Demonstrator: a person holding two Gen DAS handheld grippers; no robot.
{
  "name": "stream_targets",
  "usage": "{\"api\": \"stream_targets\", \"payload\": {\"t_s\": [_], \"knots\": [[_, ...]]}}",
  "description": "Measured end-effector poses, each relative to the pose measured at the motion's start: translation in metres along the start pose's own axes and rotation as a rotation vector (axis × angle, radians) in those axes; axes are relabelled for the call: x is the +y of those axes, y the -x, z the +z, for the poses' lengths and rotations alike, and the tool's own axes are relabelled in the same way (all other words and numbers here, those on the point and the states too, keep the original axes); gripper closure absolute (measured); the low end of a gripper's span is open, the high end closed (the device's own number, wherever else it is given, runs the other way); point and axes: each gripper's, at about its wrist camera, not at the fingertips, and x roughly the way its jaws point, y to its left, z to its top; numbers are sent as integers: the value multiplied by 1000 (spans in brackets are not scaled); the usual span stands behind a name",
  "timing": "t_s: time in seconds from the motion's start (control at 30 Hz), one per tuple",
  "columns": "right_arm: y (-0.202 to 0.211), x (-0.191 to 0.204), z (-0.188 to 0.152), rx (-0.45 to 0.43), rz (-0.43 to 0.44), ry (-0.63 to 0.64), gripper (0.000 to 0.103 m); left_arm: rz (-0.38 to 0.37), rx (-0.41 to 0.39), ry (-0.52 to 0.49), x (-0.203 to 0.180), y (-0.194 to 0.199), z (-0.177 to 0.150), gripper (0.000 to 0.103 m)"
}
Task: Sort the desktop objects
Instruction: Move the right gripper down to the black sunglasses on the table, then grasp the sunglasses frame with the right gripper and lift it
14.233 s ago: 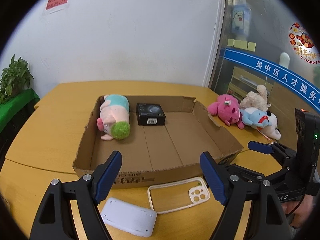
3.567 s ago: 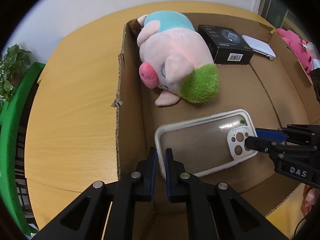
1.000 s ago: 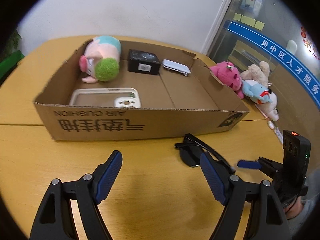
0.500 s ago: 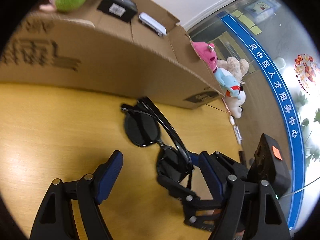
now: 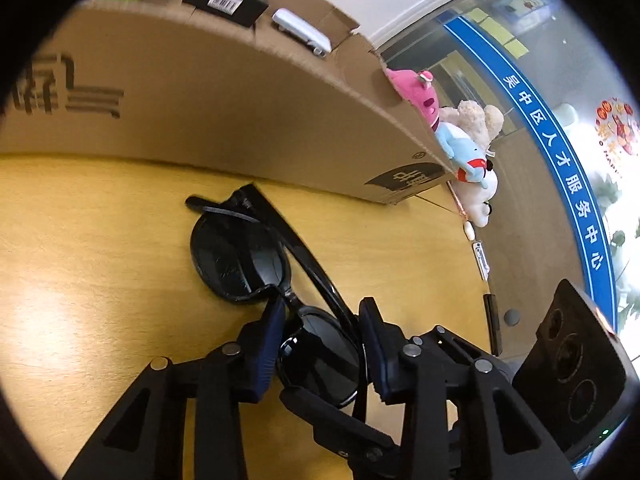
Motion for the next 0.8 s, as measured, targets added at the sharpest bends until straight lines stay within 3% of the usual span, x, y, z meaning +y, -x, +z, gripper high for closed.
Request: {"api": "stream_targets", "payload": {"t_s": [0.33, 0.4, 0.43, 0.63, 0.8], "knots": [[36, 14, 7, -92, -3, -2, 50, -14, -65, -69, -26, 32, 11, 67], [45, 14, 13, -120, -9, 1, 50, -19, -87, -94, -36, 41, 17, 70], [50, 14, 16, -135, -4, 0, 50, -35, -99, -105, -41, 44, 20, 81], [74, 16, 40, -217, -2, 1, 50, -33, -102, -146, -60, 54, 47, 79], [82, 16, 46, -241, -10, -2, 49, -62, -113, -157, -70, 59, 47, 80]]}}
